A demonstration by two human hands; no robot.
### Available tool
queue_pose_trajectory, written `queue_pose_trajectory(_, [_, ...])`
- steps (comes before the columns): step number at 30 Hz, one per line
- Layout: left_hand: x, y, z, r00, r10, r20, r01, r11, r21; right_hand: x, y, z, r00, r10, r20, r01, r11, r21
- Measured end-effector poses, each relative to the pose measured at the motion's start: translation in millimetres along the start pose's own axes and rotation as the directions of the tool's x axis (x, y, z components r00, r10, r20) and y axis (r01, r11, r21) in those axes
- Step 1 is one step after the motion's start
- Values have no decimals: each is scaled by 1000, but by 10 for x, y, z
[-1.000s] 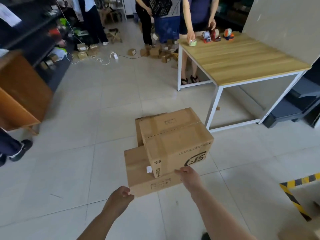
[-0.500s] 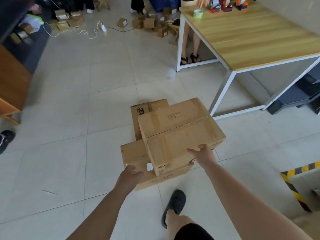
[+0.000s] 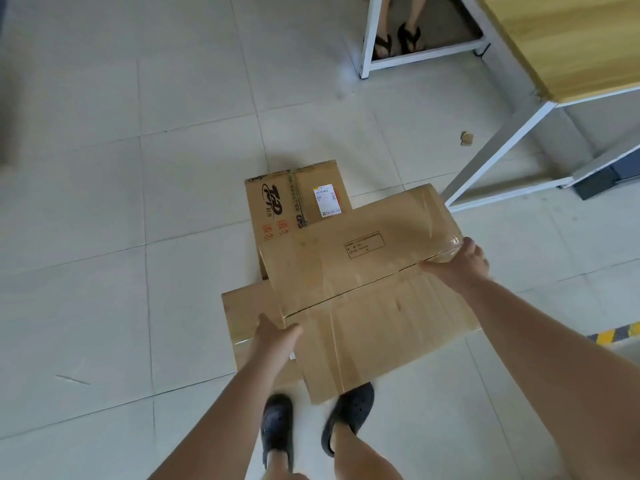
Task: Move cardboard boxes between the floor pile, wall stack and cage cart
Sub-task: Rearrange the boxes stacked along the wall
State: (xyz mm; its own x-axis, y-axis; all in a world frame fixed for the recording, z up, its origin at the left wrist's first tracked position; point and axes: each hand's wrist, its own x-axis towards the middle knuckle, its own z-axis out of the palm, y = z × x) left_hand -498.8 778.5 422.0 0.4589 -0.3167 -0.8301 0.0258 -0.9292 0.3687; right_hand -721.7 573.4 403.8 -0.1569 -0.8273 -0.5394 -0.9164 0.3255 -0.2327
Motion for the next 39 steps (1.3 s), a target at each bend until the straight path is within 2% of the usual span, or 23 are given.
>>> queue_pose_trajectory(3, [236,41,15,998,-49,43,51,998,-44,222,3,127,996,82,38,-77,991,-111])
queue_pose_trajectory(6, [427,11,46,991,-71,112,76,996,-44,355,47,178,990,138,-32,-141,982,-122])
queue_pose_trajectory(8, [513,32,37,990,-66,128,70,997,-30,503,70,135,988,152,-33,-153,988,-25])
queue_pose_trajectory(10, [627,90,26,987,-67,144,76,996,-52,645,80,98,988,154,27,-156,985,74])
queue_pose_trajectory(13, [716,190,29,981,-124,152,143,982,-125,657,117,104,986,160,49,-165,977,133])
queue_pose_trajectory(19, [559,285,-31,970,-189,155,213,965,-155,242,410,67,971,222,85,-237,931,277])
queue_pose_trajectory(23, [566,318,-11,977,-141,160,167,972,-163,-179,722,122,953,298,57,-296,873,389])
queue_pose_trajectory(26, [420,452,89,989,-69,133,80,994,-75,-518,1036,166,911,412,18,-356,766,535])
queue_pose_trajectory(31, [-21,742,455,976,183,120,-199,970,141,-1231,1667,238,776,631,0,-399,491,774])
queue_pose_trajectory(36, [-491,793,1103,889,353,292,-426,871,245,-1986,2361,441,592,805,39,-343,207,916])
queue_pose_trajectory(39, [-751,687,1601,831,366,419,-511,800,314,-2408,2813,544,487,869,85,-308,80,948])
